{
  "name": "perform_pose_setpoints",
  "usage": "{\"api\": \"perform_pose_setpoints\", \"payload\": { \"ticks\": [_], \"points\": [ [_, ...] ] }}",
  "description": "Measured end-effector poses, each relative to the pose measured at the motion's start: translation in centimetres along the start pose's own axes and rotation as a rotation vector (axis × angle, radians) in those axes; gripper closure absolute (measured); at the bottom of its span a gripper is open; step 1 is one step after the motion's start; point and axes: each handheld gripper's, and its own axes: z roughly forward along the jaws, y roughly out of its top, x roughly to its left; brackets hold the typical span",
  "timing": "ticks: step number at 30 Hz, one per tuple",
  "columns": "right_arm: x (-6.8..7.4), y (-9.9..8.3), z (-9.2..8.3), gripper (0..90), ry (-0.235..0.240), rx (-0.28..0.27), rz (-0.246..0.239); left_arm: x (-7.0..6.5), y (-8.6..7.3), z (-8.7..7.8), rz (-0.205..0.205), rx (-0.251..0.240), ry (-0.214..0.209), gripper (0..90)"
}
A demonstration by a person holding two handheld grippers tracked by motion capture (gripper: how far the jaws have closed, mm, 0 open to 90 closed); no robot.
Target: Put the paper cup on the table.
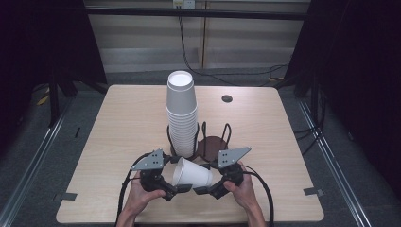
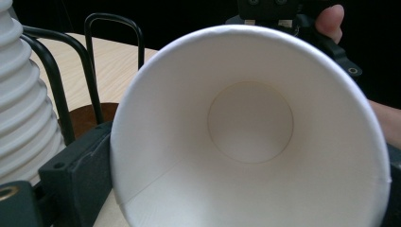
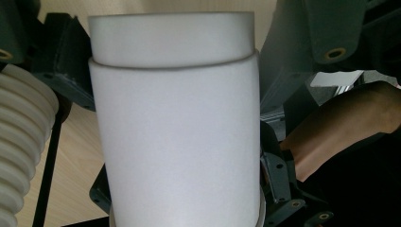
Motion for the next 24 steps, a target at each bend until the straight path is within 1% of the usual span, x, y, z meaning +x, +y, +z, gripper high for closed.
{"api": "perform_pose_setpoints", "payload": {
  "ticks": [2,8,10,11,14,17,18,19,20,22,24],
  "points": [
    [-0.03,-0.01,-0.01,22.1,0.004,-0.002,0.001,0.07,-0.01,-0.05,-0.01,-0.013,-0.013,4.3],
    [-0.17,-0.14,-0.07,21.3,0.007,-0.012,0.001,0.18,0.04,-0.22,-0.017,-0.018,-0.021,6.9],
    [-0.27,-0.22,-0.01,20.2,0.002,-0.013,0.002,0.14,0.13,-0.25,-0.016,-0.011,-0.018,7.9],
    [-0.3,-0.27,0.01,19.8,0.002,-0.016,0.003,0.17,0.2,-0.32,-0.007,-0.008,-0.017,8.3],
    [-0.31,-0.33,0.0,19.3,0.001,-0.034,-0.001,0.06,0.29,-0.41,-0.006,-0.01,-0.011,9.0],
    [-0.34,-0.35,0.03,18.6,-0.003,-0.04,-0.002,0.01,0.29,-0.42,-0.005,-0.008,-0.006,9.2],
    [-0.31,-0.39,0.0,16.7,-0.016,-0.047,-0.003,0.01,0.29,-0.43,-0.005,-0.007,-0.001,9.2],
    [-0.29,-0.41,-0.07,14.2,-0.021,-0.052,0.0,0.06,0.31,-0.48,-0.003,-0.003,0.014,9.2],
    [-0.29,-0.41,-0.07,14.2,-0.021,-0.052,0.0,0.06,0.31,-0.48,-0.003,-0.003,0.014,9.2],
    [-0.32,-0.49,-0.3,13.3,-0.028,-0.073,0.004,0.11,0.3,-0.58,-0.011,0.001,0.019,9.2],
    [-0.29,-0.54,-0.51,13.1,-0.053,-0.085,0.008,0.18,0.33,-0.7,-0.01,0.005,0.022,9.2]
  ]
}}
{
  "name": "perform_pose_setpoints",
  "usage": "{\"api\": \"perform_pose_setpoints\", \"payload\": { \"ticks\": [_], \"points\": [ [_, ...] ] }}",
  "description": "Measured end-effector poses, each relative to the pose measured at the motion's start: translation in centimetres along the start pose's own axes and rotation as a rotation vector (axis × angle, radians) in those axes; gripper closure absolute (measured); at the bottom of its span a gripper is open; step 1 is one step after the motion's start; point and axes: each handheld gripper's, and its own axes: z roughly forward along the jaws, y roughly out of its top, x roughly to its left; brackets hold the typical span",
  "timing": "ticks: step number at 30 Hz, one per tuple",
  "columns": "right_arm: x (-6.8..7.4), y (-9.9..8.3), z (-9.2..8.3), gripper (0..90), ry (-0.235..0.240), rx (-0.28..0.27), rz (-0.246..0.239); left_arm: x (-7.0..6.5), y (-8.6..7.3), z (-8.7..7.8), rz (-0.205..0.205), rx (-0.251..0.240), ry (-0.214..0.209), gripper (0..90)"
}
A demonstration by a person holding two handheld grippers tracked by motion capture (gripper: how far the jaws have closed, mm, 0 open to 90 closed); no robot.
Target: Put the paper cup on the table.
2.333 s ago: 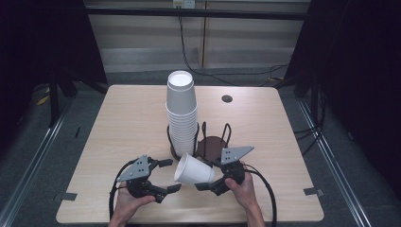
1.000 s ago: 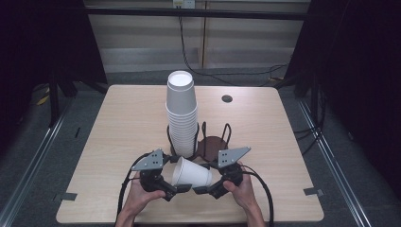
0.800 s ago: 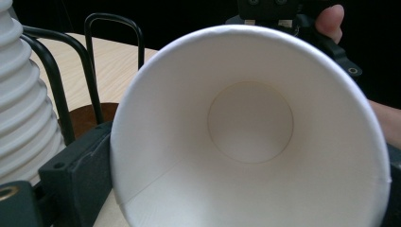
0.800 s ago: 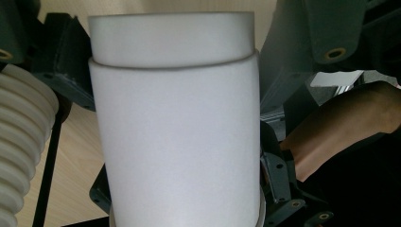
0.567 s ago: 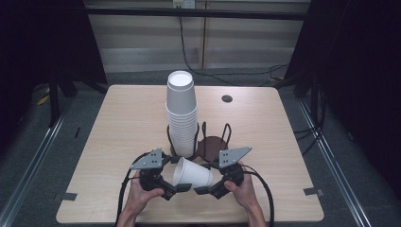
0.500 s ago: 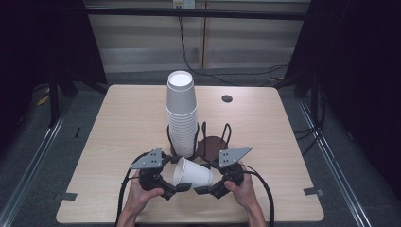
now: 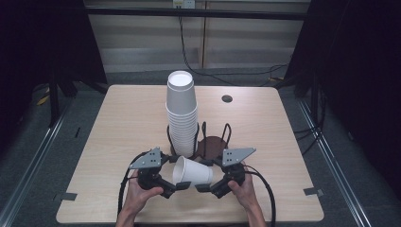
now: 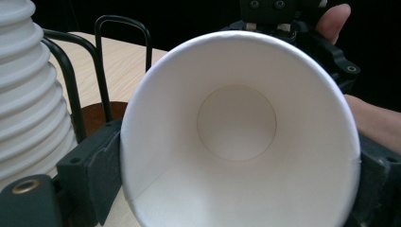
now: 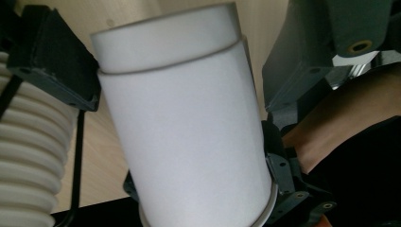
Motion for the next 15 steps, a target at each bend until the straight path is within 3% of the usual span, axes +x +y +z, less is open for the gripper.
{"api": "perform_pose_setpoints", "payload": {
  "ticks": [2,7,13,15],
  "points": [
    [0.1,-0.1,-0.3,13.0,-0.035,-0.018,0.002,0.1,0.0,-0.2,-0.007,0.002,0.018,9.2],
    [0.0,-0.5,-0.7,12.9,-0.065,-0.058,0.013,0.3,0.0,-0.6,-0.006,0.02,0.043,9.2],
    [0.2,-0.9,-1.3,13.0,-0.168,-0.109,0.028,0.2,0.0,-0.8,0.006,0.039,0.066,9.2],
    [0.2,-1.2,-1.4,12.9,-0.182,-0.116,0.031,0.2,-0.1,-1.0,0.004,0.049,0.079,9.2]
  ]
}}
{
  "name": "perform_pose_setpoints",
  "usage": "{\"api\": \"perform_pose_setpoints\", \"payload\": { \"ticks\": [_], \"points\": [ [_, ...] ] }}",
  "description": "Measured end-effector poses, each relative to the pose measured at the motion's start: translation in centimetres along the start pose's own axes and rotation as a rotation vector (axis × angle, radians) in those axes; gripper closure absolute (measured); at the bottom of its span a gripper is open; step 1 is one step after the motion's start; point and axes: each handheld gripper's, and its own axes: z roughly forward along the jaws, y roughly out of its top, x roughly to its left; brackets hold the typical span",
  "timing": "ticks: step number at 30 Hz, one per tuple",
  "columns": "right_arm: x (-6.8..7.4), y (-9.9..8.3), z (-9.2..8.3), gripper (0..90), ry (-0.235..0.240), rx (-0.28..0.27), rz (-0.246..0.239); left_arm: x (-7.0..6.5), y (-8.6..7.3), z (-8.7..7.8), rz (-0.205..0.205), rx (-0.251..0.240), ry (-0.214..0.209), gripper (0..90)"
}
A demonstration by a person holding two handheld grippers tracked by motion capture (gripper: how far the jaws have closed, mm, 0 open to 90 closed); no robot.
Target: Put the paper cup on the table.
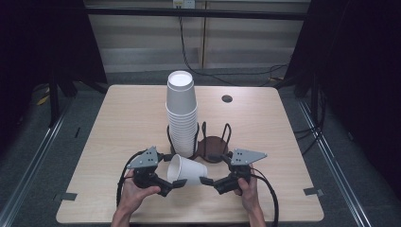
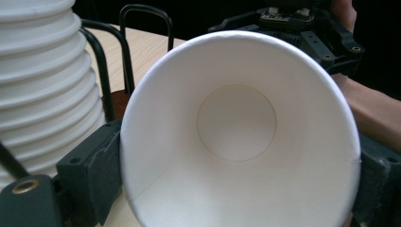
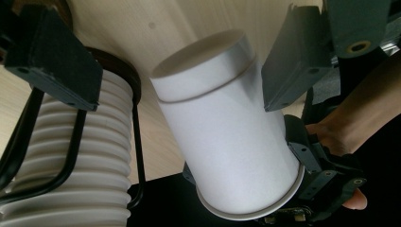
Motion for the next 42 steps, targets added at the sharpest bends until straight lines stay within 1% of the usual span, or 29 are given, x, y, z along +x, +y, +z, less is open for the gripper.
{"api": "perform_pose_setpoints", "payload": {
  "ticks": [2,3,4,5,6,7,8,9,10,11,12,14,15,19,21,22,24,25,26,28,30,31,33,34,35,37,40,41,42],
  "points": [
    [0.0,-0.2,-0.1,12.9,-0.024,-0.004,0.001,0.0,-0.1,-0.2,0.0,0.009,0.007,9.1],
    [0.1,-0.4,-0.3,12.9,-0.066,-0.023,0.001,0.1,-0.1,-0.4,-0.002,0.013,0.008,9.1],
    [0.1,-0.4,-0.3,12.9,-0.066,-0.023,0.001,0.1,-0.2,-0.5,-0.001,0.017,0.013,9.1],
    [0.0,-0.7,-0.4,12.9,-0.119,-0.037,0.004,0.2,-0.2,-0.6,-0.002,0.019,0.015,9.1],
    [0.0,-0.7,-0.4,12.9,-0.119,-0.037,0.004,0.2,-0.3,-0.8,-0.003,0.025,0.014,9.1],
    [-0.1,-0.8,-0.4,12.9,-0.147,-0.044,0.003,0.3,-0.3,-0.9,-0.004,0.027,0.02,9.0],
    [-0.1,-1.0,-0.4,12.9,-0.181,-0.05,0.003,0.3,-0.4,-1.1,-0.003,0.033,0.024,9.0],
    [-0.2,-1.2,-0.3,12.9,-0.23,-0.054,0.005,0.4,-0.4,-1.4,-0.011,0.036,0.027,9.0],
    [-0.1,-1.3,-0.3,12.9,-0.26,-0.057,0.001,0.4,-0.4,-1.4,-0.011,0.036,0.027,9.0],
    [-0.1,-1.3,-0.3,12.9,-0.26,-0.057,0.001,0.5,-0.5,-1.5,-0.012,0.038,0.029,9.0],
    [-0.1,-1.4,-0.2,12.9,-0.274,-0.068,-0.005,0.6,-0.5,-1.6,-0.017,0.037,0.029,9.1],
    [-0.1,-1.4,-0.2,12.8,-0.296,-0.08,-0.008,0.7,-0.5,-1.9,-0.014,0.053,0.036,9.0],
    [0.0,-1.4,-0.1,12.9,-0.299,-0.082,-0.009,0.7,-0.4,-2.0,-0.009,0.069,0.043,9.0],
    [-0.1,-1.6,-0.1,12.7,-0.317,-0.087,-0.005,0.8,-0.2,-2.5,0.0,0.086,0.055,9.0],
    [-0.1,-1.8,-0.1,12.7,-0.359,-0.108,-0.007,0.9,-0.2,-2.8,0.001,0.106,0.072,8.9],
    [-0.1,-1.8,-0.1,12.7,-0.359,-0.108,-0.007,0.9,-0.2,-2.8,0.001,0.106,0.072,8.9],
    [-0.1,-2.0,0.0,12.7,-0.383,-0.117,-0.008,1.1,-0.2,-3.1,-0.004,0.116,0.077,8.9],
    [-0.1,-2.2,0.0,12.9,-0.391,-0.129,-0.005,1.2,-0.3,-3.2,-0.008,0.124,0.083,8.9],
    [-0.2,-2.7,0.0,13.0,-0.416,-0.159,-0.007,1.3,-0.3,-3.4,-0.012,0.127,0.086,8.9],
    [-0.2,-3.0,0.0,12.9,-0.419,-0.17,-0.003,1.5,-0.4,-3.6,-0.021,0.133,0.092,8.9],
    [-0.2,-3.4,-0.1,12.8,-0.438,-0.184,-0.013,1.7,-0.4,-3.9,-0.019,0.146,0.093,8.9],
    [-0.2,-3.6,-0.1,12.8,-0.434,-0.186,-0.008,1.8,-0.3,-3.9,-0.018,0.159,0.098,8.9],
    [-0.1,-3.6,-0.2,12.7,-0.451,-0.214,-0.024,1.9,-0.2,-3.9,-0.015,0.18,0.109,8.9],
    [-0.1,-3.6,-0.2,12.7,-0.451,-0.214,-0.024,2.0,-0.1,-4.0,-0.015,0.193,0.114,8.9],
    [-0.1,-3.7,-0.1,12.7,-0.466,-0.224,-0.029,2.2,-0.1,-4.0,-0.018,0.198,0.118,8.9],
    [-0.2,-3.8,0.0,12.7,-0.469,-0.228,-0.031,2.5,0.0,-4.1,-0.019,0.217,0.126,8.9],
    [-0.2,-3.9,0.3,12.6,-0.471,-0.23,-0.033,3.0,-0.1,-4.4,-0.035,0.22,0.131,8.9],
    [-0.2,-3.9,0.3,12.6,-0.471,-0.23,-0.033,3.1,-0.1,-4.4,-0.037,0.228,0.141,8.9],
    [-0.3,-4.0,0.4,12.7,-0.478,-0.225,-0.036,3.3,0.0,-4.5,-0.036,0.244,0.16,8.8]
  ]
}}
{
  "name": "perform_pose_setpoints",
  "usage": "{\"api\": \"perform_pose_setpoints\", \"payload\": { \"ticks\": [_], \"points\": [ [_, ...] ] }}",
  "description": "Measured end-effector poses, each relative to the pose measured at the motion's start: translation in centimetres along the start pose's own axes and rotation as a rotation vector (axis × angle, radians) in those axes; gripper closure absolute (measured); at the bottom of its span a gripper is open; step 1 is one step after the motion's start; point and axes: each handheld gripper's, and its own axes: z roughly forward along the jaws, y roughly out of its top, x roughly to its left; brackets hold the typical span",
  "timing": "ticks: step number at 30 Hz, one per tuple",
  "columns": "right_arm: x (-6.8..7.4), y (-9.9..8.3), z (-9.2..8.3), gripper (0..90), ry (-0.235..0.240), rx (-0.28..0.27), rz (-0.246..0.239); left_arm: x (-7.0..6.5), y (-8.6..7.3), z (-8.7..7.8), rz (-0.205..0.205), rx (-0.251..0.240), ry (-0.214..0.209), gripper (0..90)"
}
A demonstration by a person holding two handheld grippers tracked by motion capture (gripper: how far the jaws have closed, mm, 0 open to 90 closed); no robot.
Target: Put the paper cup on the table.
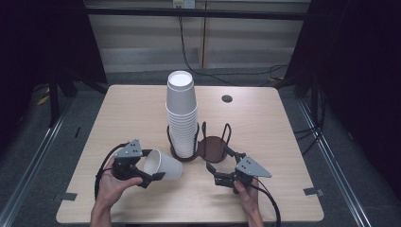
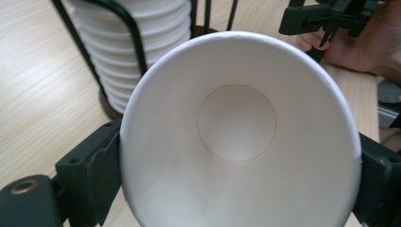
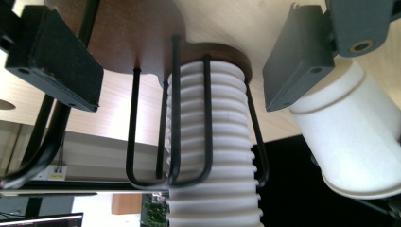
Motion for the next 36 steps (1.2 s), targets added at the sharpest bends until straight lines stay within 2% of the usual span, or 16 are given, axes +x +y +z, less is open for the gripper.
{"api": "perform_pose_setpoints", "payload": {
  "ticks": [2,5,8,10,12,14,16,19,21,29,33,36],
  "points": [
    [0.1,0.0,0.1,12.6,-0.001,-0.003,-0.013,0.2,0.2,-0.2,-0.002,0.019,0.011,8.7],
    [0.0,0.0,0.1,12.5,0.0,-0.005,-0.01,0.5,0.4,-0.7,-0.014,0.018,0.021,8.6],
    [0.1,0.0,0.1,12.5,-0.001,-0.007,-0.012,0.9,0.4,-1.1,-0.015,0.047,0.051,8.5],
    [0.1,-0.1,0.0,12.4,-0.018,-0.011,-0.002,1.2,0.4,-1.4,-0.016,0.051,0.054,8.5],
    [0.1,-0.1,0.0,12.4,-0.006,-0.021,-0.014,1.4,0.4,-1.5,-0.028,0.048,0.056,8.4],
    [0.2,-0.2,-0.2,12.6,-0.01,-0.037,-0.024,1.5,0.2,-1.6,-0.039,0.067,0.068,8.4],
    [0.1,-0.3,-0.6,12.4,-0.01,-0.077,-0.016,1.8,0.2,-1.9,-0.043,0.073,0.076,8.4],
    [0.2,-0.4,-0.8,12.6,-0.025,-0.076,-0.022,2.4,0.2,-2.2,-0.073,0.07,0.09,8.3],
    [0.2,-0.4,-0.8,12.6,-0.025,-0.077,-0.023,2.7,0.3,-2.4,-0.069,0.091,0.113,8.3],
    [0.3,-0.4,-0.8,12.6,-0.056,-0.077,-0.024,3.7,1.9,-3.1,-0.043,0.137,0.136,8.1],
    [0.3,-0.4,-0.8,12.8,-0.062,-0.077,-0.027,4.4,2.7,-3.2,-0.042,0.165,0.156,8.0],
    [0.3,-0.4,-0.8,12.8,-0.062,-0.075,-0.023,5.0,3.1,-3.1,-0.057,0.183,0.163,7.9]
  ]
}}
